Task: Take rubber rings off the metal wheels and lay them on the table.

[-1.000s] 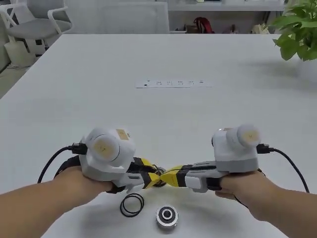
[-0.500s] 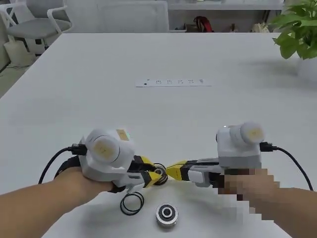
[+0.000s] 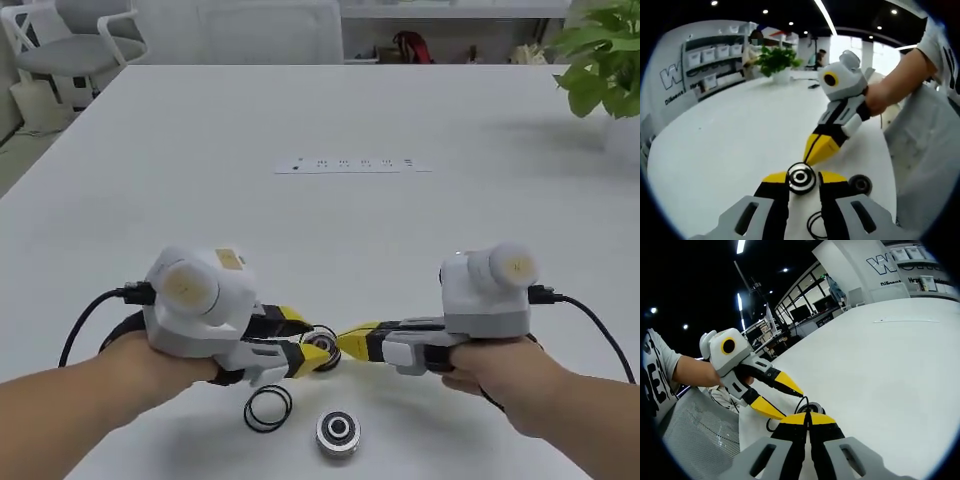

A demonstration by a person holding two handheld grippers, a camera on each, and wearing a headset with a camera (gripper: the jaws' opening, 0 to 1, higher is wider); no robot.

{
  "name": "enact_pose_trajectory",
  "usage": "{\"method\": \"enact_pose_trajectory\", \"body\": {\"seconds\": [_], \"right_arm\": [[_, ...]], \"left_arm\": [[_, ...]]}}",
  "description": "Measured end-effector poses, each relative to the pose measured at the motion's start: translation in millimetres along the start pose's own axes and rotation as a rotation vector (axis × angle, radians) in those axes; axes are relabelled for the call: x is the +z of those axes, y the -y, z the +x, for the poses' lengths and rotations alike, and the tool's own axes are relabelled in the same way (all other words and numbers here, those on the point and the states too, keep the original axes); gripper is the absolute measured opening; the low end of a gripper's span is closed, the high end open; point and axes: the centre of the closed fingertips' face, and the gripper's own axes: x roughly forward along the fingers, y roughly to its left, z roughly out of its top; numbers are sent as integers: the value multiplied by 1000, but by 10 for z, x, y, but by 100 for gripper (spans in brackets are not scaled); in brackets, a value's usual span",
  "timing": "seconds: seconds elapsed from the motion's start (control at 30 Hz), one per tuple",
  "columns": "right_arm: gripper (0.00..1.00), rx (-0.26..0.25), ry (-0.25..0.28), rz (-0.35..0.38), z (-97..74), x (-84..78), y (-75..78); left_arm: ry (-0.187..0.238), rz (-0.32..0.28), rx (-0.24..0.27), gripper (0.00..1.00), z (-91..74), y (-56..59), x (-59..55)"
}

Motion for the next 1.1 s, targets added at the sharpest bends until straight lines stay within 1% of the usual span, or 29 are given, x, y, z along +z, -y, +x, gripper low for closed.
{"method": "enact_pose_trajectory", "body": {"seconds": [0.1,0.17,0.33,0.4,0.5,0.63,0.93,1.1], "right_arm": [[0,3,1,1,-6,8,-6],[0,6,2,3,-8,15,-16],[0,18,3,4,-5,26,-56],[0,23,4,5,-6,33,-65],[0,31,6,6,-8,45,-91],[0,42,7,7,-10,54,-131],[0,80,6,14,12,63,-254],[0,103,-8,14,45,29,-337]], "left_arm": [[6,15,-6,27,-55,20,16],[16,8,-13,27,-96,42,33],[35,17,-27,33,-179,97,65],[46,16,-30,35,-213,112,86],[52,7,-31,38,-248,114,97],[64,5,-38,41,-310,150,114],[73,15,-60,50,-440,237,78],[75,9,-62,54,-517,266,38]]}}
